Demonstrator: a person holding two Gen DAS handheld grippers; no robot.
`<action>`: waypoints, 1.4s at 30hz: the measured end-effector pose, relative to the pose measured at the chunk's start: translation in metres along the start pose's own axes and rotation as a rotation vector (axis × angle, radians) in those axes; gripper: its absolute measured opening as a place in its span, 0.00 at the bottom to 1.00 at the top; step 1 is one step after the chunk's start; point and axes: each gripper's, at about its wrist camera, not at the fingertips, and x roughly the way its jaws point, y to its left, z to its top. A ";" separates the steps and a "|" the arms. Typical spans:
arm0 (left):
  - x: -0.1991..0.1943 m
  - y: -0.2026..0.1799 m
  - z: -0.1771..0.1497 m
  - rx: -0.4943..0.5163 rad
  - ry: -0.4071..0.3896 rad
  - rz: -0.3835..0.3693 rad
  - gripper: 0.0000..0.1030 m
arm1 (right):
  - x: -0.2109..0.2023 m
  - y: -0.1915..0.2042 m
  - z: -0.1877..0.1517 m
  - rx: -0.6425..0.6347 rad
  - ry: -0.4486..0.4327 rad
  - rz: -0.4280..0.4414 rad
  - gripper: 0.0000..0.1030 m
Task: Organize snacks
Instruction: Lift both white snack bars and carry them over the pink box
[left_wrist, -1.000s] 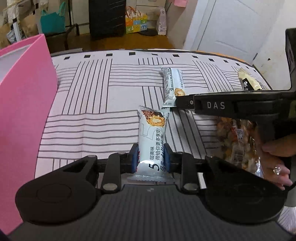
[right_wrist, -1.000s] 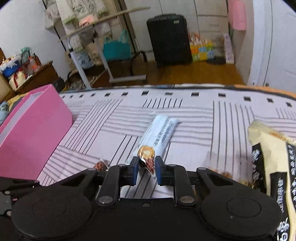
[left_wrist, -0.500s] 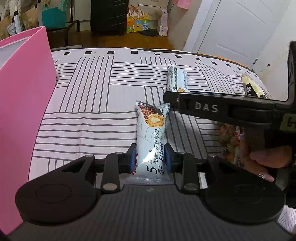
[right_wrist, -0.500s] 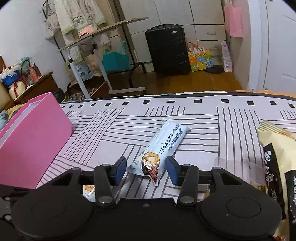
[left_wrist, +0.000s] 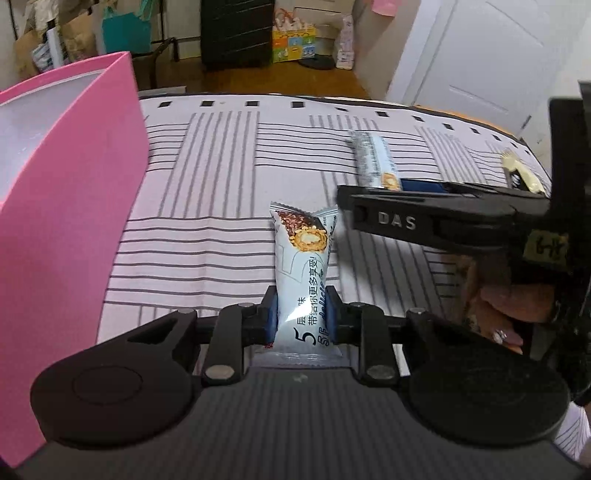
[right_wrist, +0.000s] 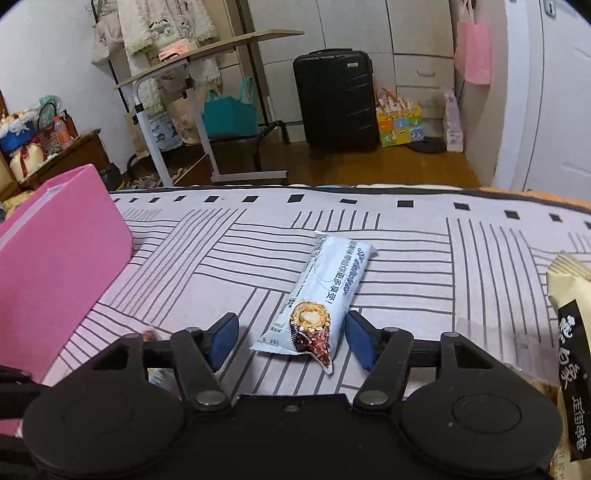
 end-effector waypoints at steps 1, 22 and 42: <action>0.000 0.002 0.000 -0.007 0.005 0.004 0.23 | 0.000 0.000 0.000 -0.013 0.000 -0.022 0.48; -0.039 0.002 -0.002 -0.022 -0.013 0.030 0.23 | -0.057 0.012 -0.014 -0.002 0.122 -0.070 0.37; -0.140 -0.005 -0.063 -0.003 0.031 -0.037 0.23 | -0.195 0.066 -0.066 -0.010 0.157 0.008 0.37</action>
